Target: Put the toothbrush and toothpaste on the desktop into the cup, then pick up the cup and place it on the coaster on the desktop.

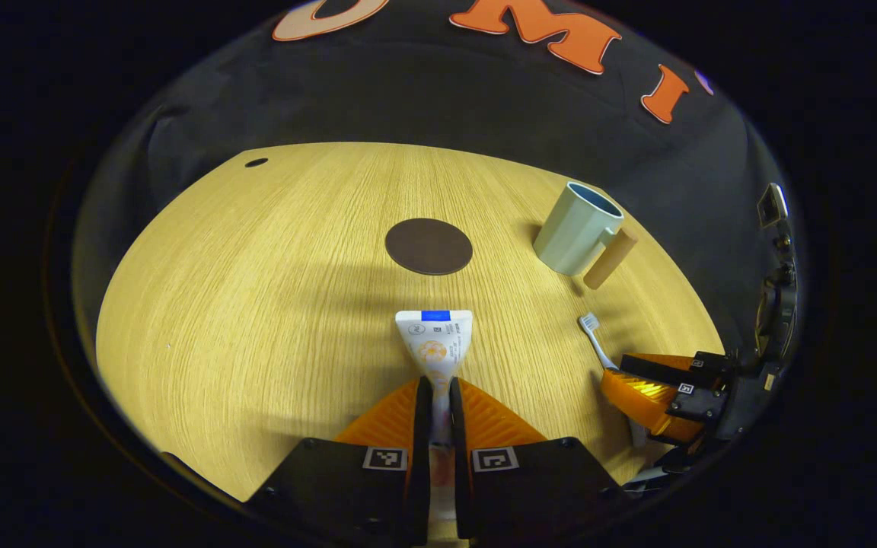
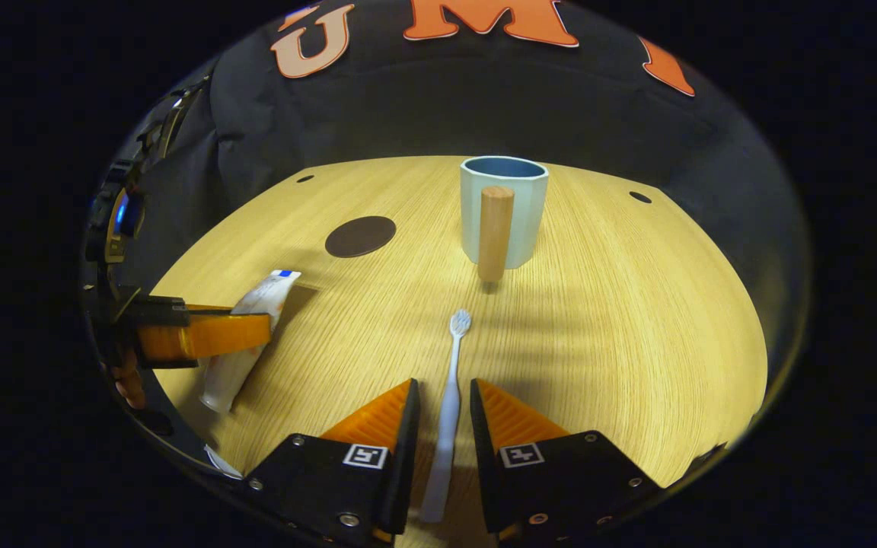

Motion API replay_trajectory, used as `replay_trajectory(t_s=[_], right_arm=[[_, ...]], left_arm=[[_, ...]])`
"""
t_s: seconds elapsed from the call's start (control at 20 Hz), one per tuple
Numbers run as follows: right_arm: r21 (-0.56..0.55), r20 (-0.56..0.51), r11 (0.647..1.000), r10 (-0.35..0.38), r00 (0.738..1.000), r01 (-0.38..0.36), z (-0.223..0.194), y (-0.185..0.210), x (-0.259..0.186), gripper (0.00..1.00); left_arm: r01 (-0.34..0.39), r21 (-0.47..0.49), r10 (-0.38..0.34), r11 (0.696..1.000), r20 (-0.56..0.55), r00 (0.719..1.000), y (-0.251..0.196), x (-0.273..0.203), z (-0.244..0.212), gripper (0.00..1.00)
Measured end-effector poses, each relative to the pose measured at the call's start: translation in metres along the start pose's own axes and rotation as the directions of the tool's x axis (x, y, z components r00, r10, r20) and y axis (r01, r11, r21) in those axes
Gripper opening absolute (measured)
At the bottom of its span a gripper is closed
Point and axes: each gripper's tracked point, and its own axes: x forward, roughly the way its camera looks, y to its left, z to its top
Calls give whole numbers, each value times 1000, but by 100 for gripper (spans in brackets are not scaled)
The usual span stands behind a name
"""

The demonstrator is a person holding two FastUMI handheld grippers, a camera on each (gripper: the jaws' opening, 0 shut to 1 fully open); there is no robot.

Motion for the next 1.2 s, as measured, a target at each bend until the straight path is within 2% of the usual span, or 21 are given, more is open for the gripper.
replay_trajectory(t_s=[0.05,0.1,0.2,0.4,0.75,1.2], right_arm=[[-5,-5,1000,-12,1000,12,-2,-3,0,36],[-16,3,999,-27,1000,27,-3,-6,1,25],[-37,7,999,-36,999,36,-4,-3,3,16],[-21,14,1000,-13,1000,13,-3,-1,1,9],[-5,97,1000,32,995,-31,17,0,-9,7],[20,261,995,92,961,-100,65,-7,-41,8]], left_arm=[[-5,-1,5,1000,8,1000,0,0,1,17],[-6,-3,6,1000,13,1000,-1,1,0,17],[-3,-6,3,1000,18,1000,-2,2,-1,17],[-3,6,3,1000,31,1000,-1,-4,5,17],[-10,8,10,1000,54,999,1,-9,14,17],[32,24,-35,999,112,993,-11,-31,34,17]])
